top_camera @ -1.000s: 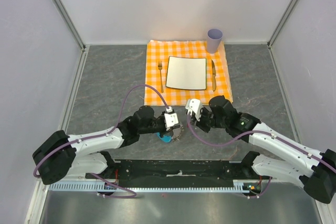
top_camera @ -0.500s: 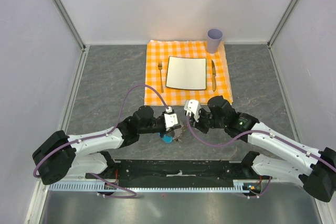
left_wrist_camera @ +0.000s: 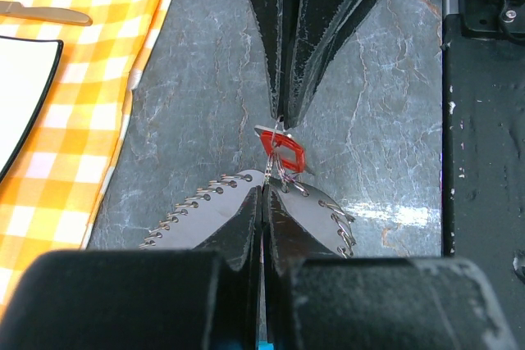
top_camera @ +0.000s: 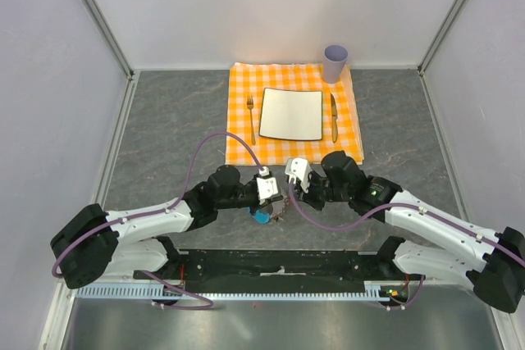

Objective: Put the keys on the keyring

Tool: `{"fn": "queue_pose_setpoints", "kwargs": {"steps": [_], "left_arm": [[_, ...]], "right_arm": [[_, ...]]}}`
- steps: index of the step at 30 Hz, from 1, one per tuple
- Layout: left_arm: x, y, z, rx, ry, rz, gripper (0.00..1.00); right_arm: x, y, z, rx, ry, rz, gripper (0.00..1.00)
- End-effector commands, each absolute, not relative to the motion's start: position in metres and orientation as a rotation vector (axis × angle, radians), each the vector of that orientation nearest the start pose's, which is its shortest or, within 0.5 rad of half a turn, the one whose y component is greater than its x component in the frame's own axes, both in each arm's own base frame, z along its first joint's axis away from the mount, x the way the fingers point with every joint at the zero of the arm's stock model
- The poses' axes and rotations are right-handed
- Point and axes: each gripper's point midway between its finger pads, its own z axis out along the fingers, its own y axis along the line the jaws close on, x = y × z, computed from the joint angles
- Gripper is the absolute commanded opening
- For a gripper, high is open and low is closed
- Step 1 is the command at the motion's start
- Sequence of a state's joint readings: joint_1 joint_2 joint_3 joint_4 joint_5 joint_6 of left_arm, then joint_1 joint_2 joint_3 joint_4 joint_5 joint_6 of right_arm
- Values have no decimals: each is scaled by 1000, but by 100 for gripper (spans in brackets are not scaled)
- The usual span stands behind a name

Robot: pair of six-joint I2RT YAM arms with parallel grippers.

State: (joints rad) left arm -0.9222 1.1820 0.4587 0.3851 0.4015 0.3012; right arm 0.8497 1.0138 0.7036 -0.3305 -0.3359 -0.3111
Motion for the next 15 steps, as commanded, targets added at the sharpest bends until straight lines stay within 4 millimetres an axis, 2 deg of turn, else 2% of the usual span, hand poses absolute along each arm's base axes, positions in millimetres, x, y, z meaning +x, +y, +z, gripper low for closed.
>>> {"fn": "queue_pose_setpoints", "kwargs": {"steps": [1,15], "left_arm": [[176,-331,155,1301,1335,-811,2],[171,-333,156,1319,1325,-837,2]], "right_arm": [[166,265,153,-1398,1720,681,0],[172,262,144,-1390,1763,623,0]]}}
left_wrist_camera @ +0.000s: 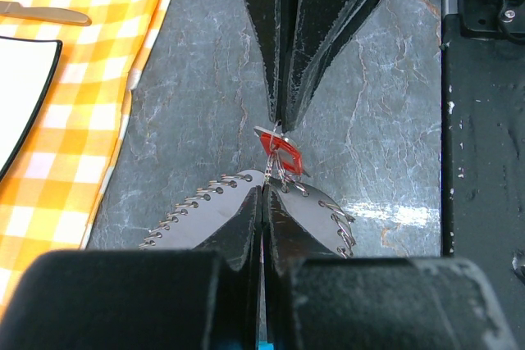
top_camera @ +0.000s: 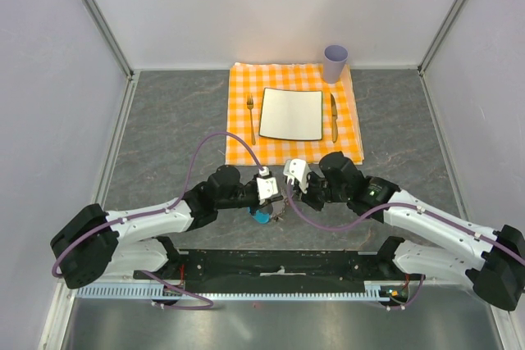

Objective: Put the keys on the keyring

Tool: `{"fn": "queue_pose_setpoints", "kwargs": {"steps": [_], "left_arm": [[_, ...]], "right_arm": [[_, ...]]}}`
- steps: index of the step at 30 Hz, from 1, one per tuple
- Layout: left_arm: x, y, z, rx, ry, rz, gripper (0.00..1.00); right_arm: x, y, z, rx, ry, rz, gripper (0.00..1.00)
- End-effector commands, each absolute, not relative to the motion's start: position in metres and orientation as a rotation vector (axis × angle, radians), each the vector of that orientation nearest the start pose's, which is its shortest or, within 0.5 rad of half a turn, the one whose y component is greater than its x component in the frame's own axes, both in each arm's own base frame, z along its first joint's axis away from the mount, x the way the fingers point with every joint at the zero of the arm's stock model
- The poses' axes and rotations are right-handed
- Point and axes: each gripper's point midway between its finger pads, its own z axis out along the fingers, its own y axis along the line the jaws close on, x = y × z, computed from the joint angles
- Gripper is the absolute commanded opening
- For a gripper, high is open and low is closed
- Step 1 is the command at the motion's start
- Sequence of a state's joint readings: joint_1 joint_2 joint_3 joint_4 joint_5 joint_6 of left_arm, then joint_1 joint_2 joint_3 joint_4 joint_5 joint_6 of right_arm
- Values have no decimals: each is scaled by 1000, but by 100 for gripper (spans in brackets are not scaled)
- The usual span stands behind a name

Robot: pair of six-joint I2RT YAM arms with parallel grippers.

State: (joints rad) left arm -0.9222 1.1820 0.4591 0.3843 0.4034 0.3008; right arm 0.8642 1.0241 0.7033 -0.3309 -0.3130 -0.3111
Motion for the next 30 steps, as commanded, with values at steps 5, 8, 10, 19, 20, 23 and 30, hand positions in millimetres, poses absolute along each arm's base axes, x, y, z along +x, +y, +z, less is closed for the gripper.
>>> {"fn": "queue_pose_setpoints", "kwargs": {"steps": [5,8,10,19,20,23,30], "left_arm": [[171,-333,153,1327,1332,-839,2],[172,-334,152,1328,1334,-837,2],[171,-334,152,1331,1337,-840,2],[172,-334,152,1332,1342,-839,2],[172,-334,151,1333,1342,-838,2],[172,-334,150,1333,1347,-838,2],[175,-333,148,1329,1357,-817,2]], "right_arm": [[172,261,147,-1381,1758,616,0],[169,263,147,-1391,1749,639,0],[167,263,146,-1398,1752,641,0],[166,265,145,-1406,1747,648,0],[166,265,145,-1408,1749,650,0],[165,265,145,-1409,1747,653,0],[166,264,145,-1405,1749,642,0]]}}
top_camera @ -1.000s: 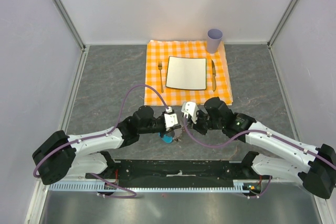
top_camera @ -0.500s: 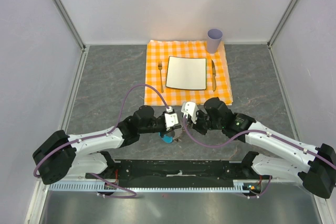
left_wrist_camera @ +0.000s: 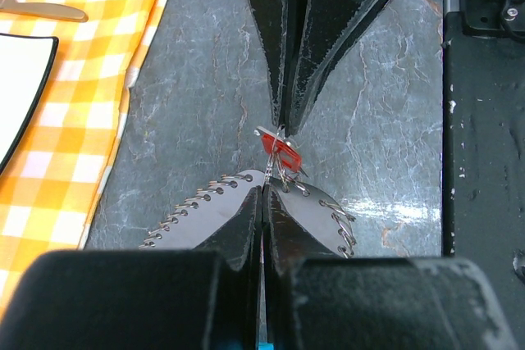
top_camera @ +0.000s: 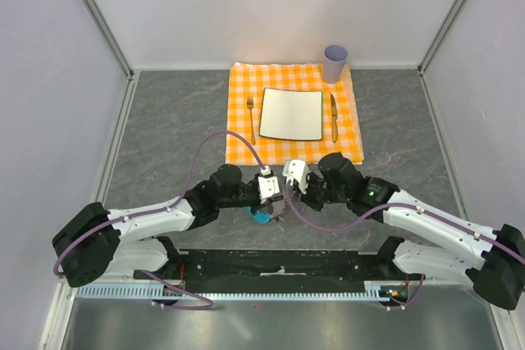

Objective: Put the keys on the keyring

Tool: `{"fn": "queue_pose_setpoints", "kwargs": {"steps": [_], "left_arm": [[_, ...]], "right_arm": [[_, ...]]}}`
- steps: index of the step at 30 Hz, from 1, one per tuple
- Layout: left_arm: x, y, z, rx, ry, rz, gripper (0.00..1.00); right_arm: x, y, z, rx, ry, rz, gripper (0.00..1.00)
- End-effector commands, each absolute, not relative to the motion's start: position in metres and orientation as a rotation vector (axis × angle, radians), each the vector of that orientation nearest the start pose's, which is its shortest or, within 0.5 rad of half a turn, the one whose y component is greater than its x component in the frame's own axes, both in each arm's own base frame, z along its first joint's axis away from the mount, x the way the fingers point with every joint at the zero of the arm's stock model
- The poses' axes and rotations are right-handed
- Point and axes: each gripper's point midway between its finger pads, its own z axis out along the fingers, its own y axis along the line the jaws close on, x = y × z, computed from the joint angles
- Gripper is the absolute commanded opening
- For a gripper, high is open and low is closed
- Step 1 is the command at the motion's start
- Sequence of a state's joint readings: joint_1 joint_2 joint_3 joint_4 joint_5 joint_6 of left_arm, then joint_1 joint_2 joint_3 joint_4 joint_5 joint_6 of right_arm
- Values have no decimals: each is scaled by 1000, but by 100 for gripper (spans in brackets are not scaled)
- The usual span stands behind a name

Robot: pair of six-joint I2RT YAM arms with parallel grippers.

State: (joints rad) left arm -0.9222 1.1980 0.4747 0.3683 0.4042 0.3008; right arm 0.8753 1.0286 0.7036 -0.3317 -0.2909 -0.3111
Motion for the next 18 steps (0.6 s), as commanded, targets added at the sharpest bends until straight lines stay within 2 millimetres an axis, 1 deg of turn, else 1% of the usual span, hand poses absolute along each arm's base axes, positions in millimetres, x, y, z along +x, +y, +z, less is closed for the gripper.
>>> {"fn": "queue_pose_setpoints", "kwargs": {"steps": [1,10,18], "left_arm": [[176,-332,148,1325,1362,-810,2],[174,-332,151,1330,1350,-819,2],[174,-332,148,1337,1352,-815,2]], "right_arm": [[165,264,145,-1406,1749,640,0],[168,263,144,-1401,1758,626,0],[173,260,145,-1380,1765,591,0]]}}
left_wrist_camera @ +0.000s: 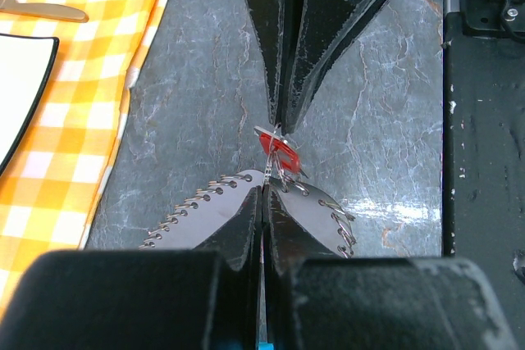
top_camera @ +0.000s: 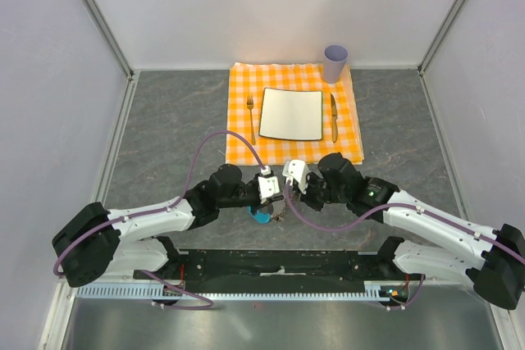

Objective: Put the keys on the keyring

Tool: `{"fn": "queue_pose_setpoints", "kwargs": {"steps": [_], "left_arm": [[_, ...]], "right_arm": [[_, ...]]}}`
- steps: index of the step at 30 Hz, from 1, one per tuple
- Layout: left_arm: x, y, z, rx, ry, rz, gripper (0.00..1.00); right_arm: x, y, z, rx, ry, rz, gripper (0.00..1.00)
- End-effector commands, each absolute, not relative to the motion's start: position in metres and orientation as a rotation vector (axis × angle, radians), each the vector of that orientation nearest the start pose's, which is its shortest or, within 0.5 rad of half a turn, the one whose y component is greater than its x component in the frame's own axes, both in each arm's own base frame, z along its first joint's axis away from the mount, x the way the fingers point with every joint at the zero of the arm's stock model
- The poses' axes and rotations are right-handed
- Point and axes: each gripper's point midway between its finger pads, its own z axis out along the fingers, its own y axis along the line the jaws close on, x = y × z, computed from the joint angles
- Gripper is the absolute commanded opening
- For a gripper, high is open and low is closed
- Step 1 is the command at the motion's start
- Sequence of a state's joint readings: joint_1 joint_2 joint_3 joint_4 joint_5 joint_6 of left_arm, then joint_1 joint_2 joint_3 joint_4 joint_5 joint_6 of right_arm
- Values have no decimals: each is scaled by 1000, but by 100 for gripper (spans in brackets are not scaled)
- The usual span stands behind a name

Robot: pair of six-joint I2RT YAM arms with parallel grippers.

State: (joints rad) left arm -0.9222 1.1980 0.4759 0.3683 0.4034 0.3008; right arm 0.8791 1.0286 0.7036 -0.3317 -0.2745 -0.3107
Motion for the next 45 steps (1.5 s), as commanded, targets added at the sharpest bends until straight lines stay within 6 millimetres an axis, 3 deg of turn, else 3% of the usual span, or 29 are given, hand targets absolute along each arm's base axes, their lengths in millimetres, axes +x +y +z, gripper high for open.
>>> {"fn": "queue_pose_setpoints", "kwargs": {"steps": [1,45], "left_arm": [[175,-332,147,1336,1355,-814,2],[164,-343,155,1344,1328,-919,2]], "right_arm": [[173,260,146,-1377,1765,590,0],[160,272,143,-1436,1746,694,0]]}}
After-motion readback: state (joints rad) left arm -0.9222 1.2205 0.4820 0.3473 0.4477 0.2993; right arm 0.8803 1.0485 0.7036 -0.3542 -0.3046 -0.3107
